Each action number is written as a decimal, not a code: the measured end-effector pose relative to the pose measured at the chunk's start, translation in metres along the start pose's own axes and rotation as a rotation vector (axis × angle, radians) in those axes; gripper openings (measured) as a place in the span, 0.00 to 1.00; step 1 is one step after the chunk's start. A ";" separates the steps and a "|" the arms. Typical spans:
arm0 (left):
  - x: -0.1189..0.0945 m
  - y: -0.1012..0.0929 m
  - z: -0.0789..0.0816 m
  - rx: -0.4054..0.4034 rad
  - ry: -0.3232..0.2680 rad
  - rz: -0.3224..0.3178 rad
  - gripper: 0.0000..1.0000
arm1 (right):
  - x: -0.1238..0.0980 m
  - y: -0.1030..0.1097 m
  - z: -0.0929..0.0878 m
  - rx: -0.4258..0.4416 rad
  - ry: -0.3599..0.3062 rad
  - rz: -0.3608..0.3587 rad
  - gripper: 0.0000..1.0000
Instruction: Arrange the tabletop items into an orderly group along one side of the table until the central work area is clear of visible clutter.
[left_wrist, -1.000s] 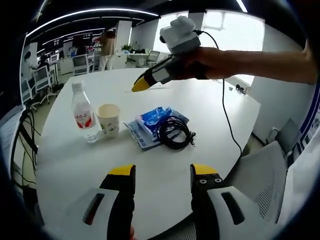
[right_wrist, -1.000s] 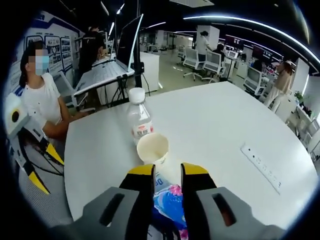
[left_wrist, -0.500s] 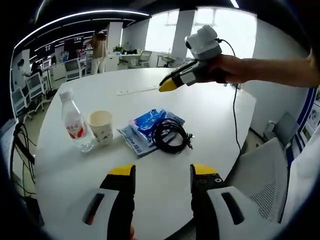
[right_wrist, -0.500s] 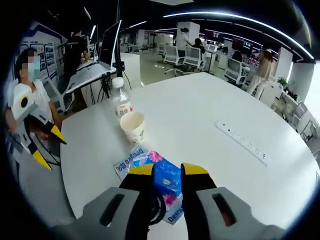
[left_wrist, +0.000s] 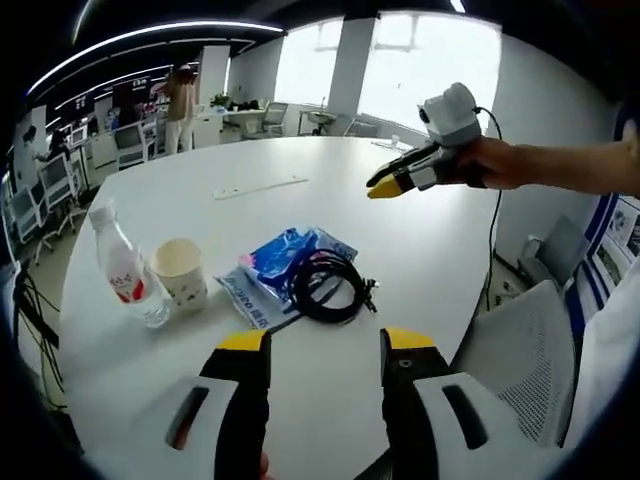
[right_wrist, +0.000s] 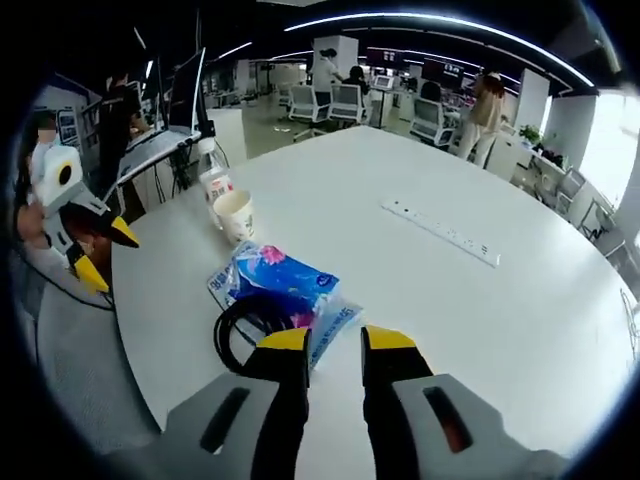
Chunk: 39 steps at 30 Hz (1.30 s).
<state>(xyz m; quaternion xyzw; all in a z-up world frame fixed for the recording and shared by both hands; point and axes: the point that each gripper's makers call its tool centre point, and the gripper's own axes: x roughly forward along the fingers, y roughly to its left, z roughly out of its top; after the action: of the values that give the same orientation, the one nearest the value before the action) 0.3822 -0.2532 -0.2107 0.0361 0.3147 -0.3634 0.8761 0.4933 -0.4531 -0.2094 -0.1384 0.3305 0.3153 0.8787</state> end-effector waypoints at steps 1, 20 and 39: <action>0.001 -0.001 0.000 0.003 0.001 -0.003 0.43 | -0.003 -0.001 -0.003 0.005 0.000 -0.005 0.17; -0.001 0.003 0.008 0.004 -0.007 -0.005 0.42 | -0.027 0.008 -0.052 0.082 0.024 -0.029 0.17; -0.008 0.008 0.004 0.008 -0.001 0.016 0.43 | -0.007 0.027 -0.046 0.075 0.024 0.020 0.17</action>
<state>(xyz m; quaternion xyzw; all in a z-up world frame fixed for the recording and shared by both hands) 0.3855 -0.2436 -0.2039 0.0417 0.3126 -0.3578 0.8789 0.4490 -0.4560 -0.2400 -0.1059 0.3542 0.3096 0.8761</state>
